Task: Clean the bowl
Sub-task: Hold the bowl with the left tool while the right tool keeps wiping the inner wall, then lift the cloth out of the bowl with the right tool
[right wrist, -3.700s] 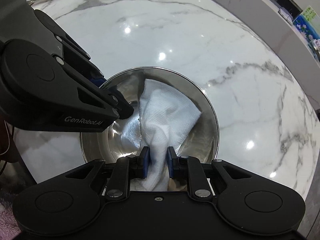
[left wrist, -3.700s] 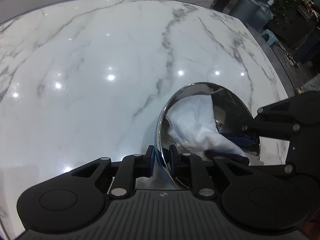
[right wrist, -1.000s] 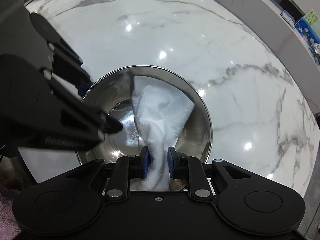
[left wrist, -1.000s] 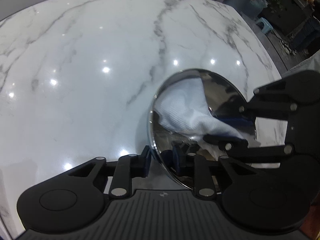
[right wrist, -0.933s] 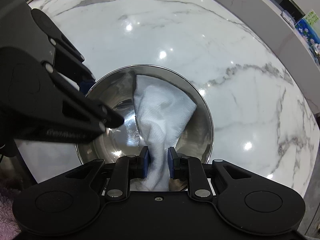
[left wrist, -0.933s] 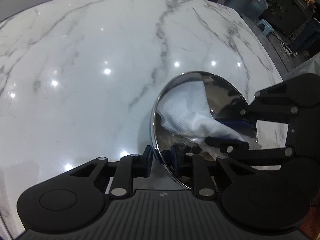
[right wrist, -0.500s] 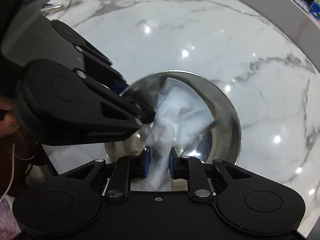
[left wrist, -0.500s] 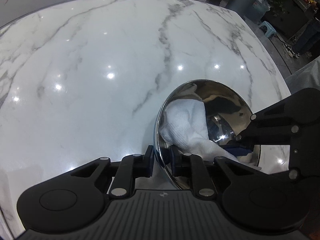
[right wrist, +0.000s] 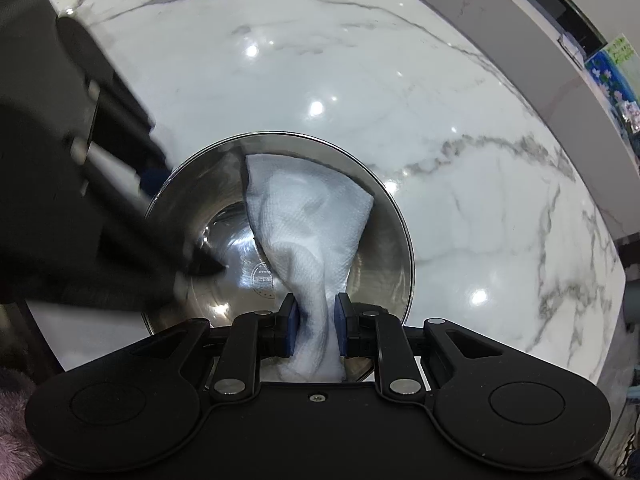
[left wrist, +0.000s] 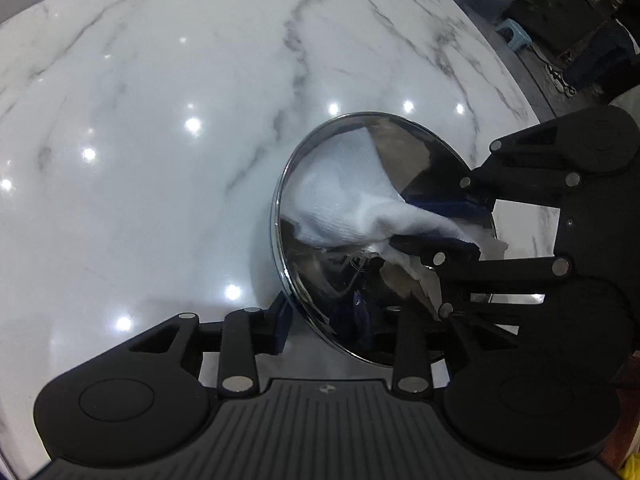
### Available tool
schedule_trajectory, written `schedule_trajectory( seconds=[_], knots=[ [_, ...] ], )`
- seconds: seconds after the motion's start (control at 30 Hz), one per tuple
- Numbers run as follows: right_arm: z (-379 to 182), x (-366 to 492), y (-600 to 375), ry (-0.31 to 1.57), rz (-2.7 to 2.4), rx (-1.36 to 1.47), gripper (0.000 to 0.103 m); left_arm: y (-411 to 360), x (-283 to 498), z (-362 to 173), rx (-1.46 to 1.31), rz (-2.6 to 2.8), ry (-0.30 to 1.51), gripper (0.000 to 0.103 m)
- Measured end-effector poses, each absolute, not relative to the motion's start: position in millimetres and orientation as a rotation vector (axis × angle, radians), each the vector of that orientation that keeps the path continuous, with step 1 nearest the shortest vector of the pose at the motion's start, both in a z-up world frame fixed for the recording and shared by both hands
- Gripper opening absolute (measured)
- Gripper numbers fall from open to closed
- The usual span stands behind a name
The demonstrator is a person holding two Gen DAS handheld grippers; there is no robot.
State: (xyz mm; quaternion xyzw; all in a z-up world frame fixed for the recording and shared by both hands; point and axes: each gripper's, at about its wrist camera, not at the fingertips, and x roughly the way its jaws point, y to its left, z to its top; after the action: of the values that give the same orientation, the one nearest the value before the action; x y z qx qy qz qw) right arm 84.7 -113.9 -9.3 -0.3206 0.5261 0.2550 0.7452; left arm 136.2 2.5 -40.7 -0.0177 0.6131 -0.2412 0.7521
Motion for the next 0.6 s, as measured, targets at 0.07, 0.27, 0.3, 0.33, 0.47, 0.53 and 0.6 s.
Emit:
schedule_trajectory(
  seconds=[0.07, 0.27, 0.3, 0.33, 0.47, 0.53, 0.6],
  knots=[
    [-8.5, 85.7, -114.6, 1.154, 0.558, -0.693, 0.017, 3.5, 135.8, -40.2, -0.04, -0.52, 1.333, 0.027],
    [-8.3, 86.6, -117.5, 1.201, 0.593, -0.619, 0.017, 10.2, 139.6, -34.3, -0.033, -0.453, 1.264, 0.014],
    [-7.5, 87.1, -118.3, 1.218, 0.62, -0.583, 0.017, 10.9, 140.1, -33.3, -0.029, -0.442, 1.252, 0.013],
    [-6.5, 86.7, -118.4, 1.23, 0.647, -0.552, 0.017, 11.5, 140.6, -32.4, -0.026, -0.432, 1.242, 0.013],
    [-7.9, 85.2, -113.8, 1.242, 0.704, -0.52, 0.017, 10.4, 140.7, -31.4, -0.014, -0.427, 1.234, 0.013],
    [-9.2, 84.9, -111.4, 1.227, 0.693, -0.547, 0.015, 11.2, 140.8, -31.3, -0.014, -0.43, 1.233, 0.013],
    [-11.0, 84.0, -108.8, 1.184, 0.64, -0.61, 0.014, 12.3, 141.2, -31.4, -0.018, -0.431, 1.234, 0.013]
  ],
)
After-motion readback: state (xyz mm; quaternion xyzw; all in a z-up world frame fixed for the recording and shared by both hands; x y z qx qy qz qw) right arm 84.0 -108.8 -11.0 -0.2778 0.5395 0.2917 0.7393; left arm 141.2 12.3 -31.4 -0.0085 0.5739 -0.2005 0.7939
